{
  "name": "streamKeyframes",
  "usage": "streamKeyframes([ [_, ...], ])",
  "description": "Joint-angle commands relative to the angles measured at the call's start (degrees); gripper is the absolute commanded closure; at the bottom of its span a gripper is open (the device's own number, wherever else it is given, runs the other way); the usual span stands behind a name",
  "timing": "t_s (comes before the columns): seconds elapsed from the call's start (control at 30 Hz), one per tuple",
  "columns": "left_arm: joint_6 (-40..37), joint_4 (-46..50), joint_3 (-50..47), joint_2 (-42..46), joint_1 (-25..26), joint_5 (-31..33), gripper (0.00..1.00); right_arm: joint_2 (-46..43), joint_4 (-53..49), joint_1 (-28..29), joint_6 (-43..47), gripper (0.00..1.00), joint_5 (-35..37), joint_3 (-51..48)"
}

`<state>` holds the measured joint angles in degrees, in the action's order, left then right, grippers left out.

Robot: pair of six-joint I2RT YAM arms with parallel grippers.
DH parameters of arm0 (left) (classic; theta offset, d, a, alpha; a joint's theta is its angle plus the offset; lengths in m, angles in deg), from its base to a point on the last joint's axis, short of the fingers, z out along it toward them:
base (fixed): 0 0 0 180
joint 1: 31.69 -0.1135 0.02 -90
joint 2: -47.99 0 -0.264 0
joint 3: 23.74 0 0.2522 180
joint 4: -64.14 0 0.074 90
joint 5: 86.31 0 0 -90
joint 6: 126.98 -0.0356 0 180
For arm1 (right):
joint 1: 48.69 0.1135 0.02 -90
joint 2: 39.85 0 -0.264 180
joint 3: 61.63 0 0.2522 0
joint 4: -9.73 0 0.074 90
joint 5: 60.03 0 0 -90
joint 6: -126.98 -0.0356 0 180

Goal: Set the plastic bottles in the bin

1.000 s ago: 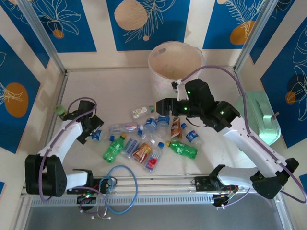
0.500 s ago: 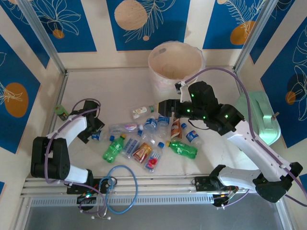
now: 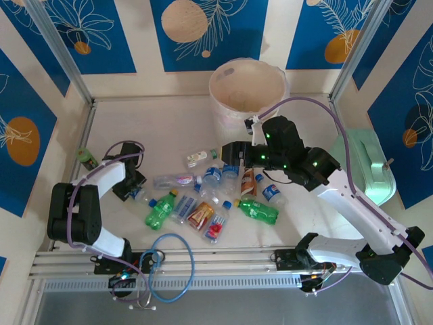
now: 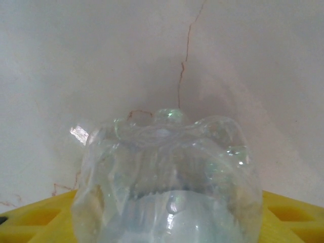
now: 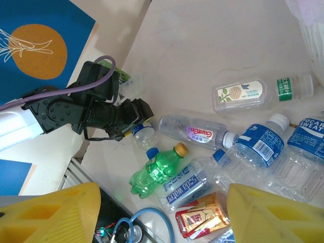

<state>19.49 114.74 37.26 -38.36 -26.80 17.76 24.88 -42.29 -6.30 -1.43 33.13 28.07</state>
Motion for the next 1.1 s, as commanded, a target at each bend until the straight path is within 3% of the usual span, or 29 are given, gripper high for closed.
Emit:
streamKeyframes([
  [0.0, -1.4, 1.5, 0.6, 1.8, -0.6, 2.4, 0.37, -0.1, 1.0, 0.5, -1.0, 0.33, -0.5, -1.1],
  [0.23, -3.0, 4.4, 2.9, 5.3, -0.6, 3.4, 0.44, -0.7, 2.3, 0.8, -2.0, 0.34, -0.8, -2.6],
  [0.47, -3.2, 8.7, 9.0, 13.6, -0.6, 0.6, 0.47, 1.0, 5.1, 3.5, -3.0, 0.34, -2.2, -3.6],
  [0.63, -2.2, 9.8, 14.7, 17.6, -0.3, -5.3, 0.49, 4.1, 7.0, 5.8, -3.5, 0.33, -3.1, -2.3],
  [0.9, 5.6, -1.2, 13.7, 22.0, 0.9, -20.2, 0.49, 10.9, 11.4, 9.8, -4.7, 0.32, -5.5, 0.9],
  [1.07, 9.2, -4.7, 13.9, 23.3, 6.1, -21.5, 0.48, 15.9, 14.3, 10.6, -6.2, 0.31, -7.4, 2.8],
])
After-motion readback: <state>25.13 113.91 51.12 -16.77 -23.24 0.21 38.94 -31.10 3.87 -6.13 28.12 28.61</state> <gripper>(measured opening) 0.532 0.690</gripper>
